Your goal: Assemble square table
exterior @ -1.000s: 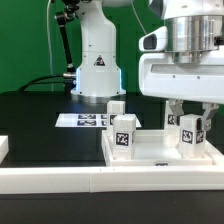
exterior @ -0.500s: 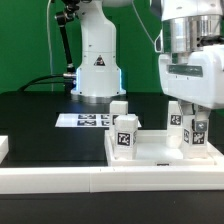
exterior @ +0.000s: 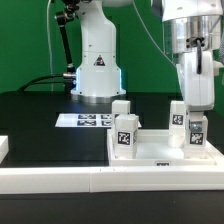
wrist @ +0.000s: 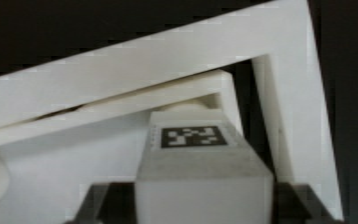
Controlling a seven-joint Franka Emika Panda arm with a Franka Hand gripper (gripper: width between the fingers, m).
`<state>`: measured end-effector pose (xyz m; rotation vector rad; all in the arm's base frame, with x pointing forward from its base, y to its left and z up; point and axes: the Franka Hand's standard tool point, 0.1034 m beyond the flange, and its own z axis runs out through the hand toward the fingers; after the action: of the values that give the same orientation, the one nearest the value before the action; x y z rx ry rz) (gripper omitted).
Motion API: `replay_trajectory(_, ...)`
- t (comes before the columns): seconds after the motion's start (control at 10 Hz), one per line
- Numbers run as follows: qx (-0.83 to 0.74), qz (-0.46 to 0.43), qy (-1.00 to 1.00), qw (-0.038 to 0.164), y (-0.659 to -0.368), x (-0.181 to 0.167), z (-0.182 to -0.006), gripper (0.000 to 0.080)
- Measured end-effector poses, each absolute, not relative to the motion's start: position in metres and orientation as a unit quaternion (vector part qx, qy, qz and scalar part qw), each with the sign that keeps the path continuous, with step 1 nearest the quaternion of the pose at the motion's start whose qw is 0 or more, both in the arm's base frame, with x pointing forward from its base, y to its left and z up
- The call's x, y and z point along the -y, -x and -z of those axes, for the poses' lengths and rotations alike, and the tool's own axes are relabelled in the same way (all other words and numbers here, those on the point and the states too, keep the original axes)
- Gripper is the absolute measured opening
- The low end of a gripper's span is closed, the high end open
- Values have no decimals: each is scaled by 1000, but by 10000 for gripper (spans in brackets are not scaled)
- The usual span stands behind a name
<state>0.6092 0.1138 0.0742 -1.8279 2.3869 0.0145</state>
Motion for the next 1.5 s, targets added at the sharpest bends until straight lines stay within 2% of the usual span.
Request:
replay_trajectory(0.1,-792,-4,607,67,-609,-113,-74,290)
replay_trajectory(0.2,-780,-3,622,67,-609,-113,-74,385)
replay_trajectory(0.3,-780,-3,623,67,-609,-114,-74,526)
replay_trajectory(0.4,-761,-2,645,67,-609,-114,-74,618)
replay_trajectory(1.0,-518,21,853,64,-613,-117,-77,649)
replay_trajectory(1.5,-492,24,868,64,-614,-116,-79,649)
